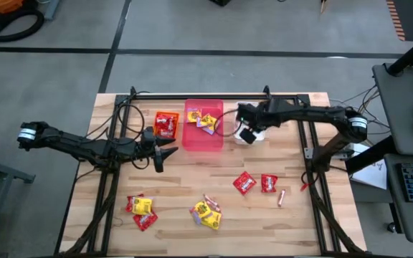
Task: Organize candy in baskets
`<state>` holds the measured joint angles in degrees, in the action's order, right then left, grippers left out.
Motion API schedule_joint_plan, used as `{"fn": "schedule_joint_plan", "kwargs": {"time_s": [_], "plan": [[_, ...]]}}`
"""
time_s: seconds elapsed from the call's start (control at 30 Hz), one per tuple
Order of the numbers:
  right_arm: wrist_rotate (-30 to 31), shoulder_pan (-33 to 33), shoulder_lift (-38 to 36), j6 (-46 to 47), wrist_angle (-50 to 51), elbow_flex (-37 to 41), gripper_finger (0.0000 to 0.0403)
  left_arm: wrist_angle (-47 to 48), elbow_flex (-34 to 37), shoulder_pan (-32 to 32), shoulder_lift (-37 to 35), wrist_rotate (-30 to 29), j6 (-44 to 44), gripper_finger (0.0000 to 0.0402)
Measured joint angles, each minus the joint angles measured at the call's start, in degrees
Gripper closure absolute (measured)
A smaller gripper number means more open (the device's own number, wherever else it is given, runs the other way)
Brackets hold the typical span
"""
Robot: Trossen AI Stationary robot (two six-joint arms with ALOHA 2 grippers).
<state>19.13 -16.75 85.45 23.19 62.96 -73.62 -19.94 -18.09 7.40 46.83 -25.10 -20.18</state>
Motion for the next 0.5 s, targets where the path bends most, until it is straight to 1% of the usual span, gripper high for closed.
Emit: {"fn": "schedule_joint_plan", "kwargs": {"time_s": [0.07, 0.13, 0.2, 0.27, 0.37, 0.5], "plan": [[-4.66, -3.36, 0.02, -9.53, -1.68, 1.79, 0.0391, 0.0, 0.0, 0.0, 0.02, 0.0, 0.0, 0.0221], [-7.36, -5.8, 0.04, -20.22, -3.31, 3.35, 0.0391, -0.05, 0.0, 0.02, 0.02, 0.0, -0.02, 0.0221], [-8.64, -7.29, 0.04, -30.87, -4.3, 4.41, 0.0391, -0.07, 0.0, 0.02, 0.02, 0.0, -0.02, 0.0221], [-8.84, -7.73, 0.04, -38.58, -6.23, 4.9, 0.0391, -0.1, 0.0, 0.02, 0.02, 0.0, -0.02, 0.0221], [-8.63, -7.79, 0.04, -44.85, -9.02, 5.12, 0.039, -0.11, 0.0, 0.02, 0.01, 0.0, -0.02, 0.0221], [-7.26, -7.85, 0.04, -46.38, -14.59, 5.26, 0.039, -0.16, 0.0, 0.02, 0.01, 0.0, -0.02, 0.0221]]}}
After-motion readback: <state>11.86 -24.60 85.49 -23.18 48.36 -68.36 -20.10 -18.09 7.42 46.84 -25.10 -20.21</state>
